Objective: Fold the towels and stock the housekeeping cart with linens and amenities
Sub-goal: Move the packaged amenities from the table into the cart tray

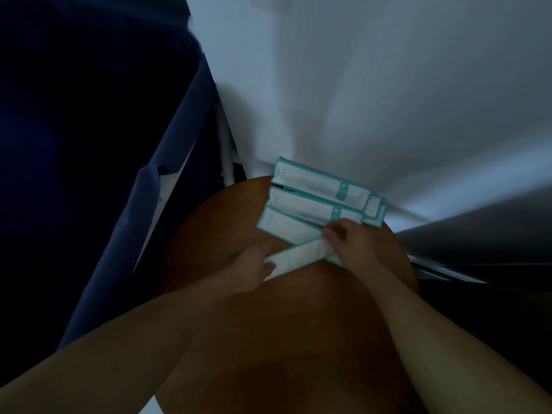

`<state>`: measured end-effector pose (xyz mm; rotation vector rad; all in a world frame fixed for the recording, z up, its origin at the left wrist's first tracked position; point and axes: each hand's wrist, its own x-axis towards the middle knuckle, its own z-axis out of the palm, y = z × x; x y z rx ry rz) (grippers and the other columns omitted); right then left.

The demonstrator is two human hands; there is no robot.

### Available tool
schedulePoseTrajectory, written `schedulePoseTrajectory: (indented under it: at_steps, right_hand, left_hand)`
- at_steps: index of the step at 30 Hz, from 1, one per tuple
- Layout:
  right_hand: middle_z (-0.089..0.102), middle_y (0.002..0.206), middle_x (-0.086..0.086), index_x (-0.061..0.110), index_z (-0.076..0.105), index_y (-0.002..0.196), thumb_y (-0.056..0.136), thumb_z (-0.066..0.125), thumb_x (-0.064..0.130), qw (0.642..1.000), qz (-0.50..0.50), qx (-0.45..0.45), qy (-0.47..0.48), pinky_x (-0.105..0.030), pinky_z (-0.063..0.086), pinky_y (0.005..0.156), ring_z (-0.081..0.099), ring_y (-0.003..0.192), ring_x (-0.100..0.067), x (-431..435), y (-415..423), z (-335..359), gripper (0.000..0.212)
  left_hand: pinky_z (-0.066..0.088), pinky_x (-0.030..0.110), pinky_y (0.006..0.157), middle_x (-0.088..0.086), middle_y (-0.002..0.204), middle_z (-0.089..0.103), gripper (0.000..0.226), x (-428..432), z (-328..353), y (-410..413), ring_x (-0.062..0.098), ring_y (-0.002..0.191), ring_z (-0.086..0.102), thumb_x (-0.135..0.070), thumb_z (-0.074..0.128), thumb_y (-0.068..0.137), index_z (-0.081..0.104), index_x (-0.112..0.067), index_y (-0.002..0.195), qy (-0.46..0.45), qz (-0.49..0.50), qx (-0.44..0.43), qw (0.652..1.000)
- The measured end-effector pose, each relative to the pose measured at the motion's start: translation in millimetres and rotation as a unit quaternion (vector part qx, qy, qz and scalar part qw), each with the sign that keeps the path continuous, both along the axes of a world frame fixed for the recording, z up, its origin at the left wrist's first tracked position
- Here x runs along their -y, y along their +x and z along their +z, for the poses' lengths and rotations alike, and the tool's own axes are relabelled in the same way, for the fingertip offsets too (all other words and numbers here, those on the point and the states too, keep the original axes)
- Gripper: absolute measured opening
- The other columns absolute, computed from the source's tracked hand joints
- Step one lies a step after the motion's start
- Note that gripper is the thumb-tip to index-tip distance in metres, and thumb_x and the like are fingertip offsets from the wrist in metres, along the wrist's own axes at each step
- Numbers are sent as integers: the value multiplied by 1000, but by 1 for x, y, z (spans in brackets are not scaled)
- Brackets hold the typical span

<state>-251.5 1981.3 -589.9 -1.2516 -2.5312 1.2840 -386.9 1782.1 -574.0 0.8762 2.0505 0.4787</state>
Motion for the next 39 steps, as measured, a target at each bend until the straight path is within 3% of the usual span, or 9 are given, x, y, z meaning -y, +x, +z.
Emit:
schedulePoseTrajectory:
  at_steps: [3,6,13,20,23,28,32,35,39]
  right_hand:
    - [64,120,-17,7,66,121,88,70,21,990,30,122,64,-32,43,95,59,110,-32,-7,5,-8,36]
    - [55,127,-11,18,57,130,82,74,44,959,125,233,104,-36,39,101,49,119,-29,2,13,-14,57]
    - [56,129,-12,18,61,128,82,75,43,949,148,265,83,-35,44,97,51,120,-30,20,13,-16,54]
    - [71,101,-11,6,71,104,88,75,16,983,6,100,-153,-23,45,65,65,84,-22,41,31,11,20]
    - [71,92,-15,4,71,95,87,74,12,978,-47,49,-196,-31,50,68,65,77,-23,55,36,39,11]
    - [69,77,3,20,67,83,86,74,9,969,-142,-44,-196,-17,49,52,64,63,-5,80,50,99,13]
    - [73,90,-5,20,67,88,87,74,10,958,-191,-109,-183,-30,57,66,69,75,-17,109,70,158,12]
    - [73,96,-15,10,67,95,87,73,6,946,-218,-163,-177,-42,58,75,69,80,-27,141,89,203,10]
    - [72,101,-20,12,65,95,88,70,2,919,-257,-242,-176,-41,59,75,70,78,-26,179,117,259,13]
  left_hand:
    - [50,43,95,19,115,64,21,9,-6,3,29,104,62,-13,61,96,61,-4,115,-21,183,104,977]
    - [53,41,81,18,102,64,8,14,-3,6,25,84,61,-4,59,96,57,-11,98,32,352,218,910]
    - [54,33,75,7,98,69,10,16,18,14,21,84,65,-9,57,98,59,-17,103,73,421,309,850]
    - [53,31,69,13,105,66,19,25,50,22,20,79,63,0,56,95,57,-10,112,86,416,295,856]
    - [55,31,73,14,114,67,32,34,70,22,20,85,65,1,58,94,54,-13,123,109,400,265,870]
    - [57,37,86,4,120,68,63,51,116,20,22,101,69,-2,62,93,40,-28,146,167,323,236,901]
    - [56,20,64,-5,109,70,49,68,164,30,9,82,72,-6,62,95,48,-30,134,216,276,224,909]
    - [54,23,66,9,116,69,25,87,202,45,15,88,69,-11,61,96,59,-15,120,227,244,216,918]
    - [53,21,64,9,116,67,18,103,259,67,13,86,67,-11,59,97,58,-18,113,271,191,209,920]
